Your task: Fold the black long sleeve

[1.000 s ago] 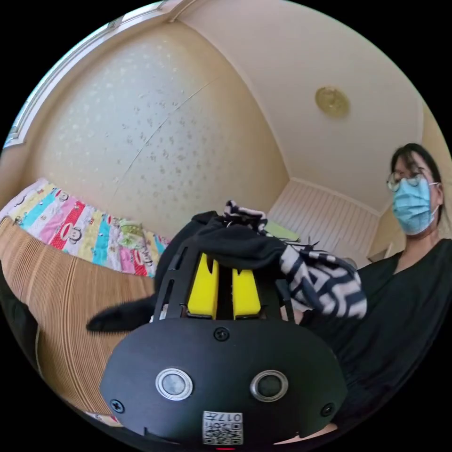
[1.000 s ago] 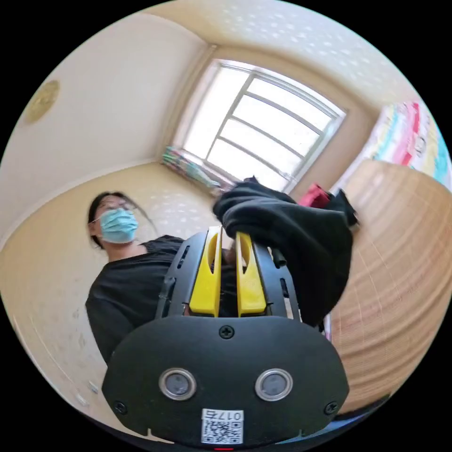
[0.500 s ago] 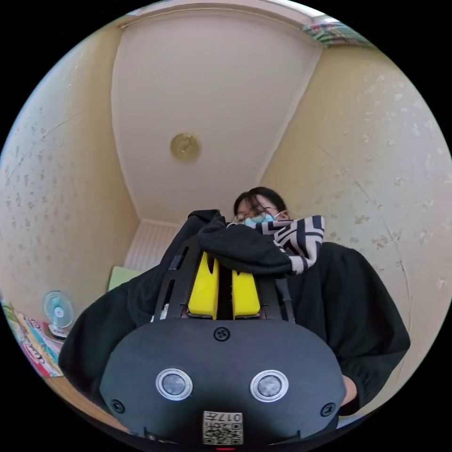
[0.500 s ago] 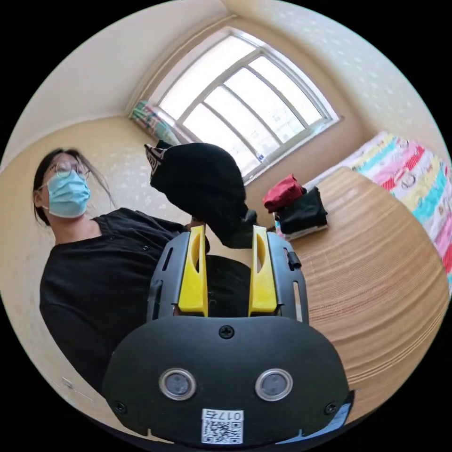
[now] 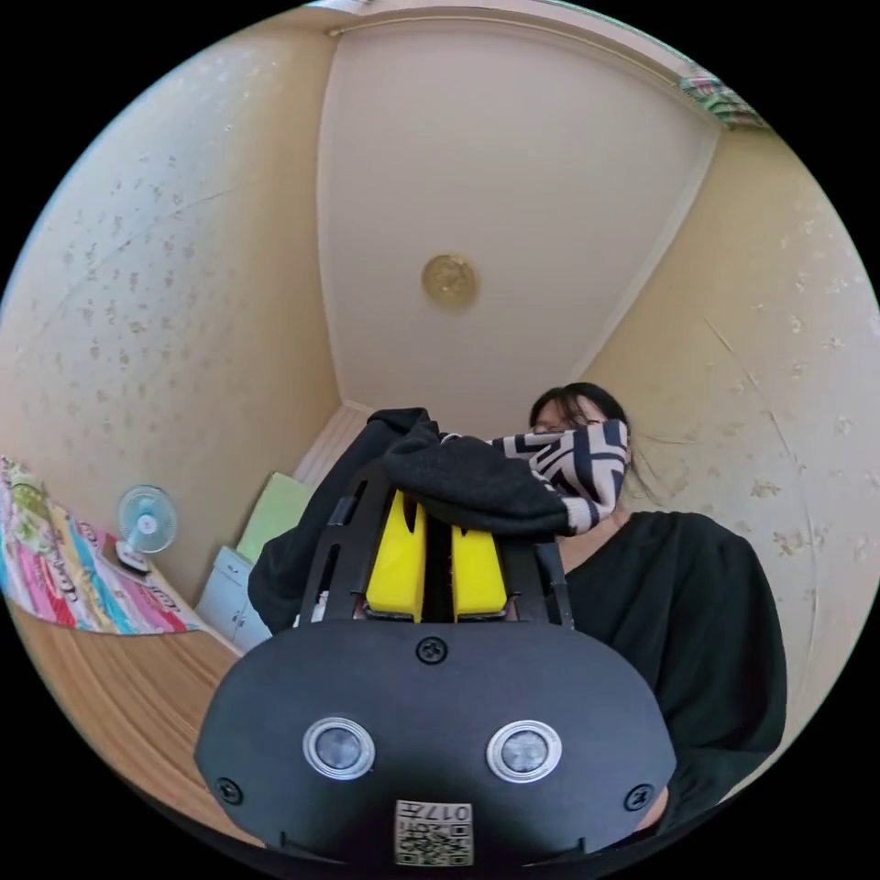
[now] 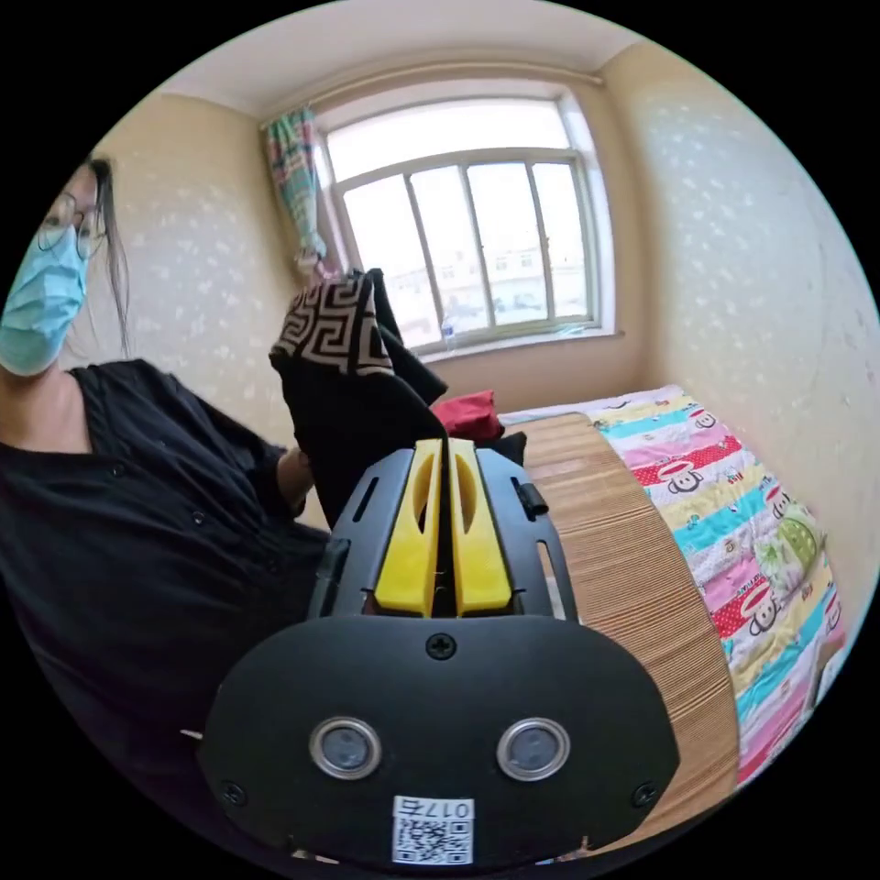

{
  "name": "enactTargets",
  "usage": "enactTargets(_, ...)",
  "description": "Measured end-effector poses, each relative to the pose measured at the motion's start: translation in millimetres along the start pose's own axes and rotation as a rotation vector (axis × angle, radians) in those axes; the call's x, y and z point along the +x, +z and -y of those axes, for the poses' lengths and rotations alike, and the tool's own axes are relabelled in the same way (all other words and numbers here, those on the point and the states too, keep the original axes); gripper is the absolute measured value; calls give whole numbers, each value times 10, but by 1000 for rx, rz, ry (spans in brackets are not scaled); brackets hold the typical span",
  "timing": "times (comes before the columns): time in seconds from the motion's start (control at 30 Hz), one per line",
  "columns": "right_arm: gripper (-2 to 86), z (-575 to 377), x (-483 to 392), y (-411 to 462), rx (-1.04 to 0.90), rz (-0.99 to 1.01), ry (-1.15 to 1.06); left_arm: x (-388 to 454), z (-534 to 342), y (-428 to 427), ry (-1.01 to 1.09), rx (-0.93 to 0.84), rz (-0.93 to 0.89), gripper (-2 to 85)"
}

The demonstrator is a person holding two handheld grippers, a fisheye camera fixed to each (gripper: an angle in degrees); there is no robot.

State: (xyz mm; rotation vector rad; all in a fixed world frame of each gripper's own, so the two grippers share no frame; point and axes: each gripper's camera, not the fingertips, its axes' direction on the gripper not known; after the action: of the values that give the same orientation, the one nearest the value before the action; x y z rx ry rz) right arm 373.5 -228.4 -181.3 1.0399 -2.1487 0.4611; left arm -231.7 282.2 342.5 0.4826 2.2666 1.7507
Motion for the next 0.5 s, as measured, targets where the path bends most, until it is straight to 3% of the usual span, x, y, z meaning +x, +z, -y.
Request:
enactTargets(0.17,17,-440,342,-1052,312,-119,106,96,97,43,20,-144,429,20)
enactTargets(0.3,13,-807,304,-1836,510,-416,113,62,130,542,42,-411,698,35)
enactTargets(0.37,13,-940,292,-2164,592,-507,94,29,64,916,78,-547,612,38)
enactTargets(0.5,12,-1369,357,-2991,869,-575,-27,142,-266,2030,234,-842,78,52)
